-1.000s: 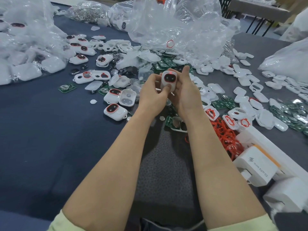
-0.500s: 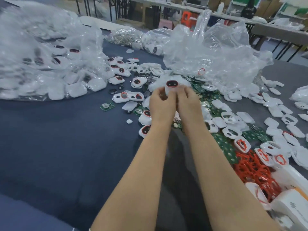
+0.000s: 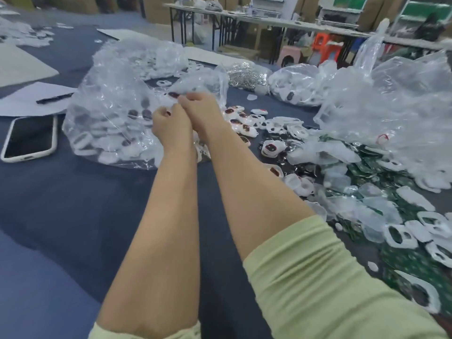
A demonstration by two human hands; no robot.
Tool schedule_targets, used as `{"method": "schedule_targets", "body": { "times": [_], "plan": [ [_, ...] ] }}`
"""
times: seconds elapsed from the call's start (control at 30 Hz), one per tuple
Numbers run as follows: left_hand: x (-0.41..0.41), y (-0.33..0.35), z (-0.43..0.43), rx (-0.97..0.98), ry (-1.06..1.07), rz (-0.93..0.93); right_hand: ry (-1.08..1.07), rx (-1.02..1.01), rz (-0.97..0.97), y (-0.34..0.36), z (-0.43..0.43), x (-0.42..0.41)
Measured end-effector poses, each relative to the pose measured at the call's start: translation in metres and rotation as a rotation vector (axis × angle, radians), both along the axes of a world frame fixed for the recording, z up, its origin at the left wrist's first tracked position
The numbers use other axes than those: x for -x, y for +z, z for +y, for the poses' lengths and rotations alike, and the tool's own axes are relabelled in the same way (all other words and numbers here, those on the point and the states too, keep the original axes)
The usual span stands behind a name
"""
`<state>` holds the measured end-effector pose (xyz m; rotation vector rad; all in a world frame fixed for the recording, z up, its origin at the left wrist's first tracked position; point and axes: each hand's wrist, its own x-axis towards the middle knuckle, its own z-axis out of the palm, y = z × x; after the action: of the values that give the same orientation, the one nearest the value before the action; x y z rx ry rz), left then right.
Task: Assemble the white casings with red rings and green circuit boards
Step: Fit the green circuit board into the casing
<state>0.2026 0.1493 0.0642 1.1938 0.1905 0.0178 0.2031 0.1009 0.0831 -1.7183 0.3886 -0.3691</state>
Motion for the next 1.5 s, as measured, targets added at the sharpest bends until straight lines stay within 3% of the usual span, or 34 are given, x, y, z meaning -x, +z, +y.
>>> {"method": "schedule_targets", "body": {
  "times": [0.1, 0.2, 0.33, 0.43, 0.77, 0.93, 1.03, 1.1, 1.2, 1.33, 1.43, 1.5],
  "plan": [
    [0.011, -0.015, -0.007, 0.005, 0.009, 0.020, -0.005, -0.004, -0.025, -0.015, -0.015, 0.026],
    [0.031, -0.026, -0.029, 0.042, -0.076, 0.017, -0.179, -0.023, -0.068, -0.037, -0.059, 0.069],
    [0.061, -0.025, -0.057, 0.042, -0.224, -0.005, -0.407, 0.239, 0.043, -0.045, -0.122, 0.136],
    [0.078, -0.025, -0.068, 0.058, -0.278, -0.003, -0.454, 0.334, 0.095, -0.043, -0.144, 0.176],
    [0.130, -0.038, -0.085, -0.026, -0.450, -0.024, -0.253, 0.606, 0.465, -0.041, -0.137, 0.248],
    [0.137, -0.043, -0.080, -0.019, -0.422, -0.006, -0.310, 0.736, 0.324, -0.054, -0.123, 0.232],
    [0.132, -0.043, -0.074, 0.000, -0.374, 0.005, -0.174, 0.848, 0.441, -0.062, -0.115, 0.209],
    [0.129, -0.043, -0.069, -0.004, -0.359, 0.007, -0.210, 0.882, 0.476, -0.066, -0.114, 0.199],
    [0.127, -0.044, -0.065, -0.006, -0.363, 0.008, -0.322, 0.811, 0.334, -0.066, -0.115, 0.196],
    [0.127, -0.042, -0.063, -0.006, -0.361, 0.012, -0.455, 0.539, 0.132, -0.055, -0.125, 0.203],
    [0.132, -0.039, -0.068, -0.024, -0.367, -0.003, -0.208, 0.475, 0.213, -0.048, -0.123, 0.210],
    [0.140, -0.035, -0.076, -0.038, -0.395, -0.028, -0.167, 0.497, 0.233, -0.046, -0.125, 0.220]
  ]
}}
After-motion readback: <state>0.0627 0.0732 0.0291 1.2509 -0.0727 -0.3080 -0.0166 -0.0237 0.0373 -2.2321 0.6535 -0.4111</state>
